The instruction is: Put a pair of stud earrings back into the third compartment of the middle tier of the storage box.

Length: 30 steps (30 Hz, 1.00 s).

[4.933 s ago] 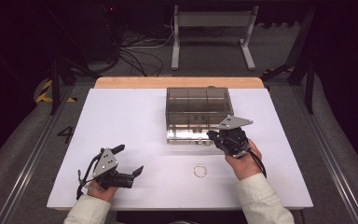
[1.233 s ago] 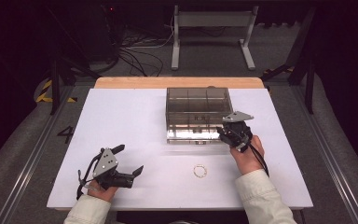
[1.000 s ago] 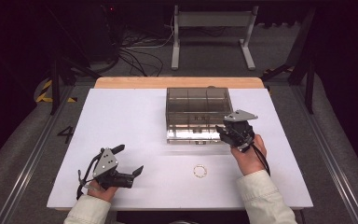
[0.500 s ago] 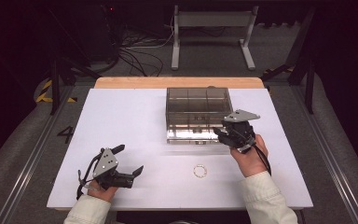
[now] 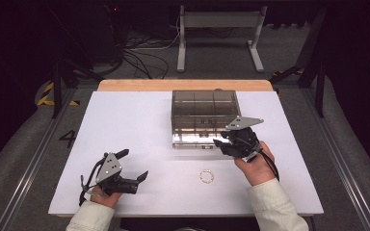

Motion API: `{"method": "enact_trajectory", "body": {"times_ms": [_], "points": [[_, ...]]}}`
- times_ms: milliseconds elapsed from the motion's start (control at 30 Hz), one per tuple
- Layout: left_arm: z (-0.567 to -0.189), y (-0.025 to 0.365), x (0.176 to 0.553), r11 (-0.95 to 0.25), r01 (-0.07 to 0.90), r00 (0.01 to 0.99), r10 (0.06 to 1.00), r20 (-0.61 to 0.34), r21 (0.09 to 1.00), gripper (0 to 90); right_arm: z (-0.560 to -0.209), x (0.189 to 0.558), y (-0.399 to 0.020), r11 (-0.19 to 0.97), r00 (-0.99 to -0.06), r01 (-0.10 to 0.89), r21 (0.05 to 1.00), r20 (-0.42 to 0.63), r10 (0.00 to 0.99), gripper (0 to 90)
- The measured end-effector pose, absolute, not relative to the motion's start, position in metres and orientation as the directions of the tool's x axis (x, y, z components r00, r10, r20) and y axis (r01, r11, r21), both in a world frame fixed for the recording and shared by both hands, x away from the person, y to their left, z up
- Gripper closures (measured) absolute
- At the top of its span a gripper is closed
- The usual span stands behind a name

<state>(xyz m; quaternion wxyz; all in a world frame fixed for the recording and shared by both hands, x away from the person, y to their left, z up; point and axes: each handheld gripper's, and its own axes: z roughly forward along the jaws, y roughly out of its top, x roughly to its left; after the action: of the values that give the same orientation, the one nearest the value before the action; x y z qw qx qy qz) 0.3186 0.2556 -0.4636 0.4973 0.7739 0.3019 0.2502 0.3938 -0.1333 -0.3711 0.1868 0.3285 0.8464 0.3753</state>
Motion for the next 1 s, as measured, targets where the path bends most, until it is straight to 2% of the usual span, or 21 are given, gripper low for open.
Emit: {"method": "enact_trajectory", "body": {"times_ms": [333,1000], "points": [[-0.464,0.256,0.319,-0.322,0.218,0.693,0.716,0.086,0.921,0.8,-0.384,0.388,-0.117,0.587,-0.785,0.425,0.689,-0.043,0.619,61.6],[-0.464,0.256,0.319,-0.322,0.218,0.694,0.715,0.086,0.921,0.8,-0.419,0.392,-0.104,0.712,-0.830,0.467,0.524,-0.018,0.558,66.1]]}}
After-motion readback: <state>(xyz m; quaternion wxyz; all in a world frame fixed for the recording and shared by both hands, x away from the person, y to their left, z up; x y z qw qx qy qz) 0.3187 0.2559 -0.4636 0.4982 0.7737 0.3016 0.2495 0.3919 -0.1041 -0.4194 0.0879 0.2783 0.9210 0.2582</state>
